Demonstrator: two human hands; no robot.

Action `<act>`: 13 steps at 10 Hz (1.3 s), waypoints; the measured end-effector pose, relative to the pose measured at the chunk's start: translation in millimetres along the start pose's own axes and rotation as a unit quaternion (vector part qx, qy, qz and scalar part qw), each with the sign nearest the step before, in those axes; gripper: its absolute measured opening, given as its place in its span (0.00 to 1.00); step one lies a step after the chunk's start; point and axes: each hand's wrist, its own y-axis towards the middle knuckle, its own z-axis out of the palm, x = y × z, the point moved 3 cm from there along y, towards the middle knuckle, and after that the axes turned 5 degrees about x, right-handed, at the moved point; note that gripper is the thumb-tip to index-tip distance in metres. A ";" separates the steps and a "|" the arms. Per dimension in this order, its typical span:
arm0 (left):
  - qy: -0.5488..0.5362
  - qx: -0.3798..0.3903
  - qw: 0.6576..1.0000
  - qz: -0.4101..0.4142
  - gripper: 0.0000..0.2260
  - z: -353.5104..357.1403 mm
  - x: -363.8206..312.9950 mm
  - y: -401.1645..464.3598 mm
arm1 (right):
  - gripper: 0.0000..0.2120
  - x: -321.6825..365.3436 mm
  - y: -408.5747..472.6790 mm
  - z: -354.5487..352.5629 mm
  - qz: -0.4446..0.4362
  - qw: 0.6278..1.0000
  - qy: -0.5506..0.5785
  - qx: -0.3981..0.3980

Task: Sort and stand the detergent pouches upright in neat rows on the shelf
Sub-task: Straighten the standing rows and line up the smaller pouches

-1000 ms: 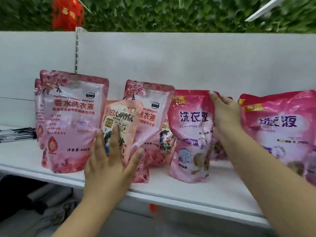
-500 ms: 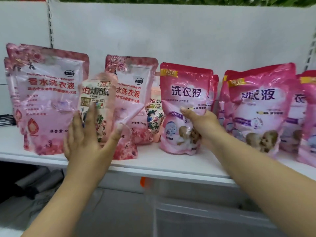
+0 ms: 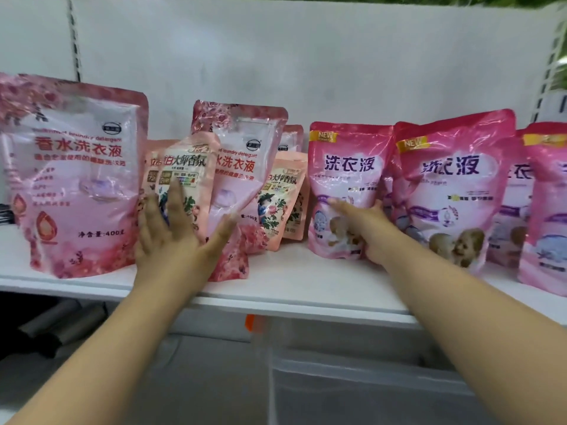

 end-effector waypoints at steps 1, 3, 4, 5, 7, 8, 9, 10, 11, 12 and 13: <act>-0.047 -0.061 0.997 0.028 0.48 -4.9 0.1 -2.9 | 0.50 -0.5 -4.3 0.5 -0.006 1.000 -0.008 0.015; -0.098 -0.125 0.984 0.075 0.41 -6.9 12.1 -12.1 | 0.50 -3.1 -9.9 -0.5 -0.011 1.000 -0.007 -0.015; -0.050 -0.169 0.981 0.082 0.38 -6.0 12.4 -13.0 | 0.49 -6.8 -0.3 -3.7 -0.004 1.000 -0.011 0.002; -0.023 -0.205 0.976 0.074 0.35 -4.4 10.4 -21.0 | 0.48 -7.6 1.2 -1.9 -0.004 1.000 -0.015 0.011; -0.021 -0.207 0.978 0.037 0.25 3.8 16.7 -37.9 | 0.42 -2.0 -6.0 2.1 0.021 0.990 -0.131 0.041; 0.002 -0.170 0.984 0.044 0.28 10.4 29.0 -56.5 | 0.30 -4.1 -21.4 1.4 -0.012 0.976 -0.202 0.074; 0.013 -0.124 0.991 0.058 0.32 5.3 37.5 -61.7 | 0.20 -4.3 -49.2 -9.5 -0.025 0.962 -0.266 0.061; -0.009 -0.096 0.992 0.077 0.27 -4.1 34.4 -60.5 | 0.20 -4.4 -64.8 -13.5 -0.027 0.949 -0.313 0.029; -0.014 -0.055 0.991 0.124 0.25 -20.4 37.4 -59.9 | 0.12 6.9 -102.7 2.6 -0.071 0.925 -0.371 0.024; 0.022 -0.024 0.986 0.162 0.21 -41.3 52.1 -55.3 | 0.14 24.5 -145.1 41.2 -0.169 0.903 -0.392 0.043; 0.060 -0.003 0.983 0.175 0.17 -66.3 73.6 -51.5 | 0.12 36.5 -183.3 99.6 -0.196 0.888 -0.403 0.106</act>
